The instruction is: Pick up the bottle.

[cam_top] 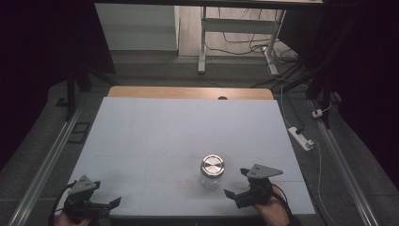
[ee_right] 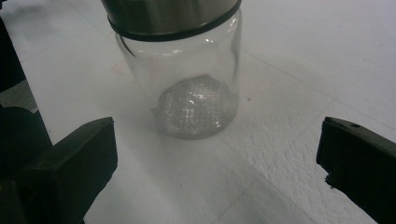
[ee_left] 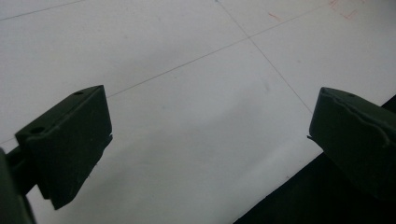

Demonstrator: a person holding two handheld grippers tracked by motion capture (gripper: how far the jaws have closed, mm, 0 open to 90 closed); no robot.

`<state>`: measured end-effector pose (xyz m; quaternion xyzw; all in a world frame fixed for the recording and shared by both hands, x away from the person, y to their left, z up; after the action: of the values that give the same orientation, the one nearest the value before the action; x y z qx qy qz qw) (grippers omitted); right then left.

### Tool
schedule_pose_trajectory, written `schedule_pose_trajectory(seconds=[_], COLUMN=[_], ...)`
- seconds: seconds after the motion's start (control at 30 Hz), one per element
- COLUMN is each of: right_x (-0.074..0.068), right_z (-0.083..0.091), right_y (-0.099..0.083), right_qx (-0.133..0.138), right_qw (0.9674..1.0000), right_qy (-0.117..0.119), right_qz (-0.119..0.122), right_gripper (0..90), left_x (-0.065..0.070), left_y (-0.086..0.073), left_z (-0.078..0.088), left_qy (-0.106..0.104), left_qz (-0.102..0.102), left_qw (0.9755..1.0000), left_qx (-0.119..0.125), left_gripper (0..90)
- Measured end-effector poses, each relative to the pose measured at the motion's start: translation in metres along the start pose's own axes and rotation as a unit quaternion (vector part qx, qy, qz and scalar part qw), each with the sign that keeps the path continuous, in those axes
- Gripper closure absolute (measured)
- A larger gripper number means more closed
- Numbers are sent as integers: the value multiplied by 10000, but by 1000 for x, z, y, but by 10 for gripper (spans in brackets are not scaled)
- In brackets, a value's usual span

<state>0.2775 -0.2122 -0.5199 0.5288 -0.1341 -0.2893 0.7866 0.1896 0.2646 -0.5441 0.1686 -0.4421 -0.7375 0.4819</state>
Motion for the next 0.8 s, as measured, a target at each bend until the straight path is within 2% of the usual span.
schedule_pose_trajectory(seconds=[0.23, 0.5, 0.8], right_x=[-1, -6, -10], right_z=[-10, -26, -42], right_y=[5, 8, 14], right_qx=[60, -40, -121], right_qw=[9999, 9995, 9991], right_qy=[104, 231, 336], right_qz=[42, 222, 224], right_gripper=[0, 0, 0], left_x=[0, 0, 0], left_y=[0, 0, 0], left_z=[0, 0, 0], left_qy=[-3, -13, -15], left_qz=[4, 12, 17], left_qw=[10000, 10000, 10000], left_qx=[0, 2, 9], left_gripper=[1, 0, 0])
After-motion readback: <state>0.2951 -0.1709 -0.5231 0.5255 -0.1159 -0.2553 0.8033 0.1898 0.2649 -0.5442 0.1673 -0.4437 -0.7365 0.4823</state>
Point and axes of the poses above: each handheld gripper's, and its own axes: z roughly backward along the jaws, y roughly out of its top, x roughly to its right, the point moved 3 cm from there along -z, roughly forward along the jaws, and after that the axes turned 12 degrees about x, right-handed, at the moved point
